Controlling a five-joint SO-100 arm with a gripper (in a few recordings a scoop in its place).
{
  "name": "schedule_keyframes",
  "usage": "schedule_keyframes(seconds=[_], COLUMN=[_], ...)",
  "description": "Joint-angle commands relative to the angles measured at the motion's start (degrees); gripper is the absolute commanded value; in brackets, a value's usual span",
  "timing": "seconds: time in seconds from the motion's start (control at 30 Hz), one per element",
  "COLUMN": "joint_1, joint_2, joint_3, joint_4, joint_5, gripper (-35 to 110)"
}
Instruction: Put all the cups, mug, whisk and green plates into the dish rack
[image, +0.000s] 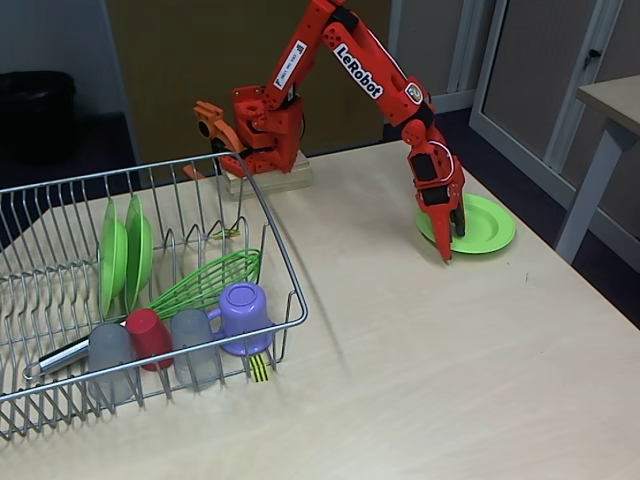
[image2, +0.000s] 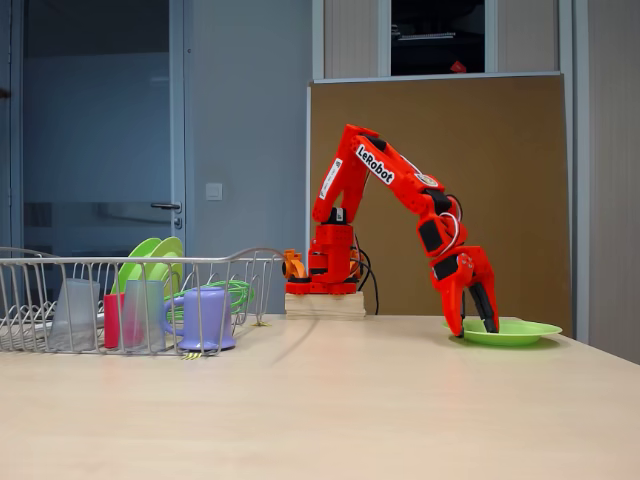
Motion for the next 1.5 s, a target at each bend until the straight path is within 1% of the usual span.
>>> schedule_keyframes(seconds=[0.0,0.17,0.43,0.6,0.73,0.8,0.87,0.93,1.1,1.23,1.3,1.37,1.47], joint_1=[0.09,2.11,5.27,7.91,9.58,9.84,10.63,12.13,16.70,19.16,19.95,20.57,21.88], joint_2=[0.00,0.18,1.23,1.05,2.99,5.27,8.70,13.36,25.05,30.06,31.11,31.99,33.93], joint_3=[4.13,8.79,9.40,11.25,13.54,15.21,15.56,15.21,9.40,0.09,-4.75,-7.82,-9.67], joint_4=[-7.03,-11.51,-10.81,-13.71,-13.54,-13.18,-9.14,-3.69,17.31,35.68,42.71,46.49,48.60], joint_5=[-0.62,-1.49,-2.20,-3.60,-2.37,-3.34,-6.06,-11.95,-25.75,-33.05,-35.86,-38.14,-41.92], gripper=[37,31,21,12,1,0,0,0,0,0,0,0,0])
